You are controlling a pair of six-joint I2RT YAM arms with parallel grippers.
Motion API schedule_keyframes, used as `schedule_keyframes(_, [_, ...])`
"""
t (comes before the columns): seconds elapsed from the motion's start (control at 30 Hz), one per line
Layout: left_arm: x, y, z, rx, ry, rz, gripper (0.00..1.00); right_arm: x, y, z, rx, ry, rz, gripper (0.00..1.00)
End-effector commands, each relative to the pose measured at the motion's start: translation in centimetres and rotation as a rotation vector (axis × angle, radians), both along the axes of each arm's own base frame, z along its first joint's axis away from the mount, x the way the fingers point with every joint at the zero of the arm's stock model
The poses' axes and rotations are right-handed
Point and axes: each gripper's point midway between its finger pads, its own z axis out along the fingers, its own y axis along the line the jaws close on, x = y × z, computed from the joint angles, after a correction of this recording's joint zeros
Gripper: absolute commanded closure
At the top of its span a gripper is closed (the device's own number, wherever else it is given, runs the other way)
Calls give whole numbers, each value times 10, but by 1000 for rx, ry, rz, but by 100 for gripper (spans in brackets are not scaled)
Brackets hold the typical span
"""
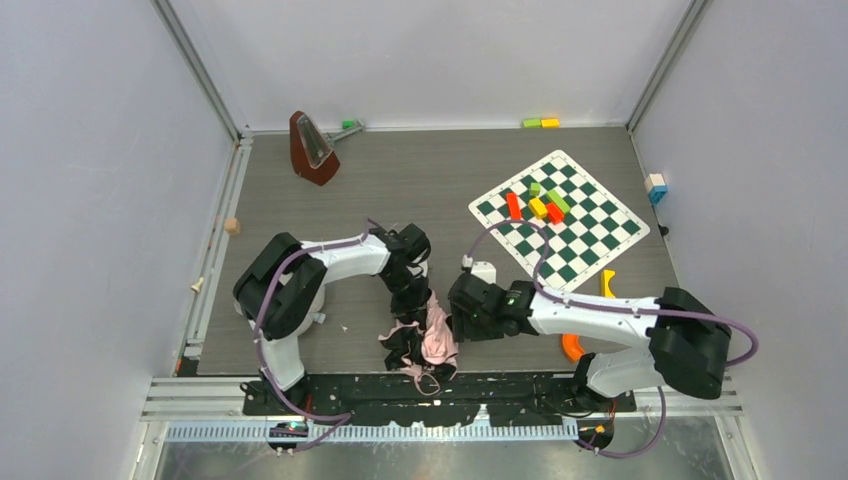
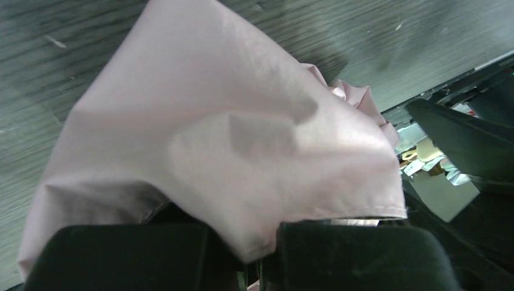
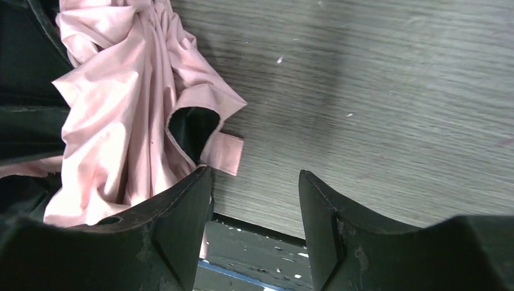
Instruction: Put away the umbrella
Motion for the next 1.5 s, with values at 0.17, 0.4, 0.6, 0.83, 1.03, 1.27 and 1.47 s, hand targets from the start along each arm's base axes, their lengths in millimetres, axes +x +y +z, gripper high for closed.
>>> schedule_keyframes(0.17, [29,17,-64,100,-258,-7,100,-5,28,-12,-46,-18,-49,42])
schedule_keyframes(0.4, [35,15,-61,97,-284,-10,100,-10,31,-42,-127,23,-52,47])
schedule_keyframes(0.6, [36,16,-57,103,-291,-13,100,-13,31,-52,-194,27,-22,53])
schedule_keyframes(0.83, [43,25,-48,173,-300,-12,100,-21,-29,-70,-409,39,-91,80])
schedule_keyframes(1.03, [52,27,-48,177,-348,-23,100,-22,-65,-77,-418,17,-185,95])
schedule_keyframes(1.27, [53,58,-69,317,-395,6,100,-7,-98,-70,-453,-127,-257,95])
schedule_keyframes(1.47, [63,52,-63,280,-459,49,100,2,-100,-64,-363,-201,-298,95])
